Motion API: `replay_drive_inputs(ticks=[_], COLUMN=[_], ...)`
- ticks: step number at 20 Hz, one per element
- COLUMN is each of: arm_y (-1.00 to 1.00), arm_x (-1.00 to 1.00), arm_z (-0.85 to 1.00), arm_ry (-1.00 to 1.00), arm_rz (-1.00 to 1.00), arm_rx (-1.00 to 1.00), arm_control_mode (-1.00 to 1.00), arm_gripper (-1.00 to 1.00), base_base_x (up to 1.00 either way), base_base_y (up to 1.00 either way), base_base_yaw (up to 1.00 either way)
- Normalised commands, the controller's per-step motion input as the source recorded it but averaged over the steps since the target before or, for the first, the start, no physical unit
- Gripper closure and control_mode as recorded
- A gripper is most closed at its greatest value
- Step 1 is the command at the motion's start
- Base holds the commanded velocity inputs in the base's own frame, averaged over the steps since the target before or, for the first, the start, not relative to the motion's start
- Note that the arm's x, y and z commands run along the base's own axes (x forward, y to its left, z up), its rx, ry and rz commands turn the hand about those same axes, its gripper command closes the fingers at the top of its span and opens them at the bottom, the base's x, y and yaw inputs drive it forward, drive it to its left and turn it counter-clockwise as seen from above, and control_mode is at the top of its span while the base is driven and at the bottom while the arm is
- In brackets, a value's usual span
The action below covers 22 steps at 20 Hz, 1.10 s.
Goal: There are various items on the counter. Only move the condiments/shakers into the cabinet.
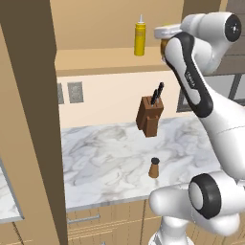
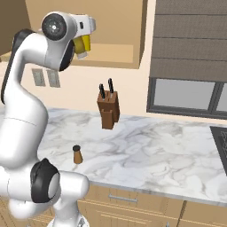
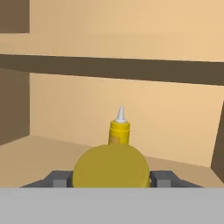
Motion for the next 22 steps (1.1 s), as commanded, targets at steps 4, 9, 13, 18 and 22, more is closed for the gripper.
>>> replay_drive_inputs(ticks=[4,9,13,18,22], arm_y=[-0.18,-0.39,-0.21,-0.18,-0.15], arm_x=[0.68,0.5,0.63,0.52,0.42], arm_z=[0.0,0.0,0.0,0.0,0.0], arm_ry=[0.01,0.05,0.03,0.02,0.0], arm_rz=[-0.09,-0.03,0.0,0.0,0.0], arm_rx=[0.03,0.05,0.06,0.03,0.03], arm_control_mode=[-1.0,-1.0,-1.0,-1.0,-1.0], arm_gripper=[1.0,1.0,1.0,1.0,1.0], base_base_x=[0.0,0.0,0.0,0.0,0.0], base_base_y=[0.0,0.0,0.0,0.0,0.0], base_base_yaw=[0.0,0.0,0.0,0.0,0.0])
